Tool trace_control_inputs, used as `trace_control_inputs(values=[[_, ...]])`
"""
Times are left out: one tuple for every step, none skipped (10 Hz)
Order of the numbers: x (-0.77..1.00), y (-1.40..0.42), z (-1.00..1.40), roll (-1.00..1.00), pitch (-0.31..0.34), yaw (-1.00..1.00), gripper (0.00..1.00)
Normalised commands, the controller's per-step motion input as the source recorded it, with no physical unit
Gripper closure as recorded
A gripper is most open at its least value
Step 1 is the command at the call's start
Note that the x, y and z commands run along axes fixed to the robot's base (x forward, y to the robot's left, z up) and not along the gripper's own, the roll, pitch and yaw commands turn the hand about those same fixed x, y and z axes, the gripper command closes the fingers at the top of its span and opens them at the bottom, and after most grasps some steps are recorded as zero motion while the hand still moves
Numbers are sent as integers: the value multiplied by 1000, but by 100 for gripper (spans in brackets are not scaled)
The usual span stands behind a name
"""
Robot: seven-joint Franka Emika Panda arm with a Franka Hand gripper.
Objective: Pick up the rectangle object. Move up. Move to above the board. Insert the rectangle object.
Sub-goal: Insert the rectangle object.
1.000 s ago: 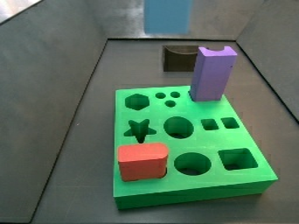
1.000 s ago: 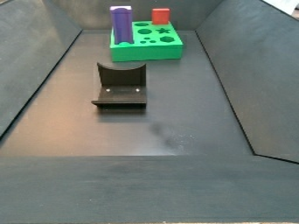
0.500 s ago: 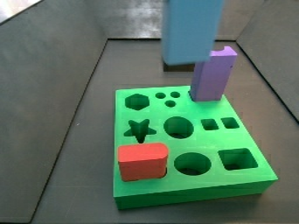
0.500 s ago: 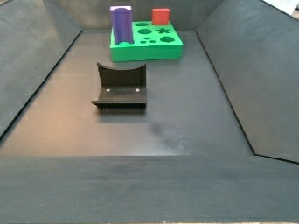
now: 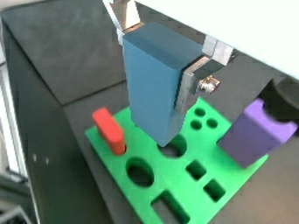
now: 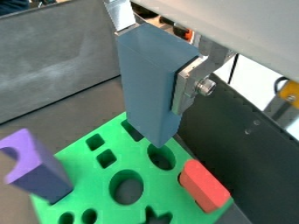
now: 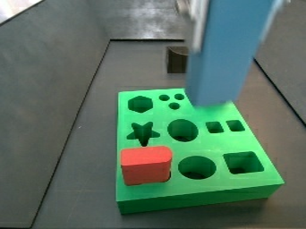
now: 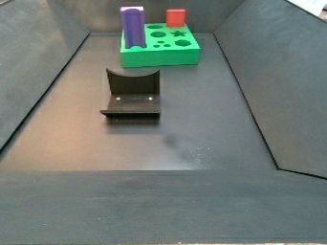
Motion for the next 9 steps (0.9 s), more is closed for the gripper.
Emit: trace_control_inputs(values=[[840,-257,-329,41,0,146,100],[931,-254,-294,31,0,146,100],[920,-257,-269,23,0,143,100],[886,-283,-289,37,0,117,100],[840,-269,-337,51,0,37,100],[683,-249,-146,71,0,6,100],[0,0,0,3,-29,69,100],[0,-31,0,123,0,80,100],[426,0,-20,177,10,217,100]])
